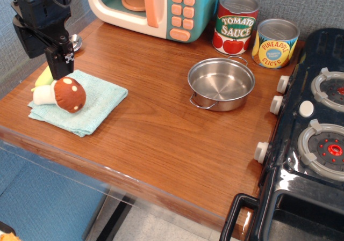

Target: Place the pot in between the stove and the napkin.

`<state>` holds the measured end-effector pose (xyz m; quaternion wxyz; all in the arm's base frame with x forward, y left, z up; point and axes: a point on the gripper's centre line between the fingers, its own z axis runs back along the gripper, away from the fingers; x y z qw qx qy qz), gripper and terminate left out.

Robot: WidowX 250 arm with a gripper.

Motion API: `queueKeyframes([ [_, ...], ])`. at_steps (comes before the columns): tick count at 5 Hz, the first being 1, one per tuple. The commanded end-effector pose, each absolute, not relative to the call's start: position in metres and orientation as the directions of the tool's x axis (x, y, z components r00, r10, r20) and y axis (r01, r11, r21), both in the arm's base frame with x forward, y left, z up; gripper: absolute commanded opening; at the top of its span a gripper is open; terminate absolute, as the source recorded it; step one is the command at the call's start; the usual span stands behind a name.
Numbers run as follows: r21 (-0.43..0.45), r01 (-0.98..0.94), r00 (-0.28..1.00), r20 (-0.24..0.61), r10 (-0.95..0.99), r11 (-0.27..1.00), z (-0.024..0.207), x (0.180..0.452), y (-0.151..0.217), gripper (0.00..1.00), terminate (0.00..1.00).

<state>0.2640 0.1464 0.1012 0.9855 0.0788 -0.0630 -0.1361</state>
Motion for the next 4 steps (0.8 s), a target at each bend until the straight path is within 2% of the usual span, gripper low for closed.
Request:
queueKeyframes([
  [1,0.172,0.258,0.955,0.103,-0.278,0.951,0.101,0.264,0.146,1.00,0.00],
  [2,0.200,0.285,0.939,0.138,-0.315,0.937,0.108,0.291,0.118,1.00,0.00],
  [3,0.182,0.303,0.922,0.191,-0.336,0.935,0.111,0.323,0.091,1.00,0.00],
  [4,0.163,0.301,0.916,0.226,-0.332,0.940,0.111,0.369,0.059,1.00,0.00],
])
